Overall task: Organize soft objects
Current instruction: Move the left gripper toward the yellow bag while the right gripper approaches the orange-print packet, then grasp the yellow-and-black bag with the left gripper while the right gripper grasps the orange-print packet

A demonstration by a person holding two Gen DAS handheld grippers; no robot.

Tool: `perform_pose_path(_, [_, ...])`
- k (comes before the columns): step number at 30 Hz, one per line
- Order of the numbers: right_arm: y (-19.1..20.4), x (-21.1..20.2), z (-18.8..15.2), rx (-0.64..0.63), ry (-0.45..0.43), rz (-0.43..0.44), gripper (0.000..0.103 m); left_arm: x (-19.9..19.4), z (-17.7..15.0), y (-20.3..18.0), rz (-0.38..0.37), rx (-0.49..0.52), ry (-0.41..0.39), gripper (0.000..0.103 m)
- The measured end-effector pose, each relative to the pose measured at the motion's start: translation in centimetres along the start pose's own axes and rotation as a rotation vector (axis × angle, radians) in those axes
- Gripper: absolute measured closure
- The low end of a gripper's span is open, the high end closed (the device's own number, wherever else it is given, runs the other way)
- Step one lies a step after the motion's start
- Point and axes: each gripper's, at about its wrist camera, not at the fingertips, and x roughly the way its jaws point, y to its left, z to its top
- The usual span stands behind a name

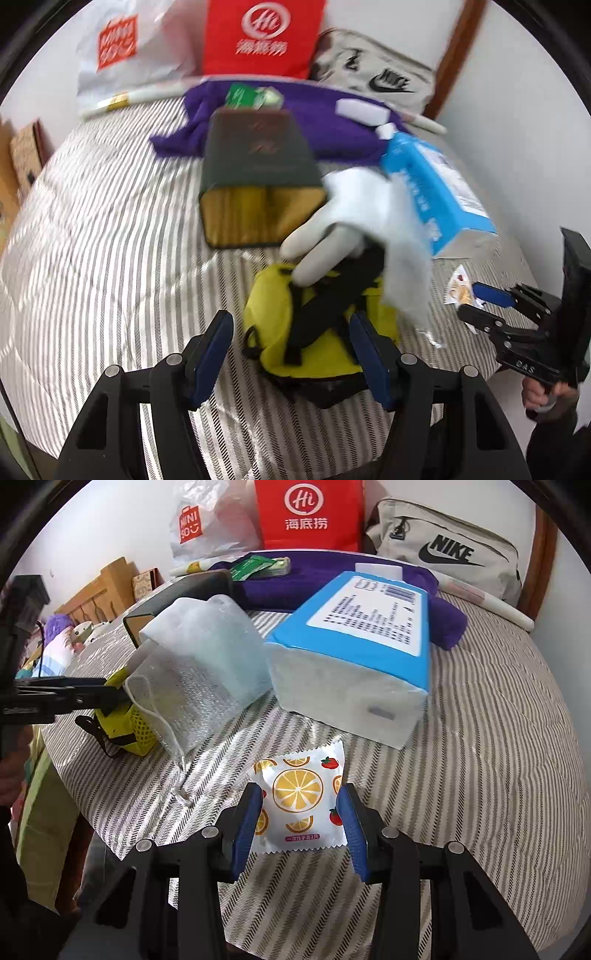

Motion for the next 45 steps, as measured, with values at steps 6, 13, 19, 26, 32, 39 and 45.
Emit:
perform_pose_path(6, [-0.4, -0.1, 0.0, 0.014, -0.003, -0.005, 0.059, 0.6, 1.0, 1.4, 0.052, -0.04, 0.01, 0.04])
perform_pose_path(13, [-0.9, -0.1, -0.2, 0.03, -0.004, 0.001, 0.059, 2.7, 0.9, 3.1, -0.006, -0.141, 0.036, 0.063])
perform_pose_path(19, [-1.0, -0.2, -0.2, 0.036, -0.003, 0.009, 0.059, 1.3, 1.0, 3.3, -0.039, -0.169, -0.005, 0.089])
perform_pose_path(26, [-1.1, -0.2, -0.2, 0.037, -0.001, 0.006, 0.059, -2.9, 1.5, 3.2, 0.031, -0.13, -0.09, 0.089])
perform_pose_path(32, [-1.4, -0.4, -0.3, 0.046, 0.004, 0.011, 0.059, -5.4, 1.2, 4.7, 0.096, -0.162, -0.126, 0.089])
perform_pose_path(39, [-1.9, -0.9, -0.7, 0.072, -0.003, 0.002, 0.06, -7.7, 0.1, 6.3, 0.107, -0.205, -0.159, 0.089])
perform_pose_path(45, [-2.1, -1.5, -0.5, 0.096, -0.004, 0.041, 0.096, -9.0, 0.1, 5.8, 0.072, -0.2, -0.193, 0.089])
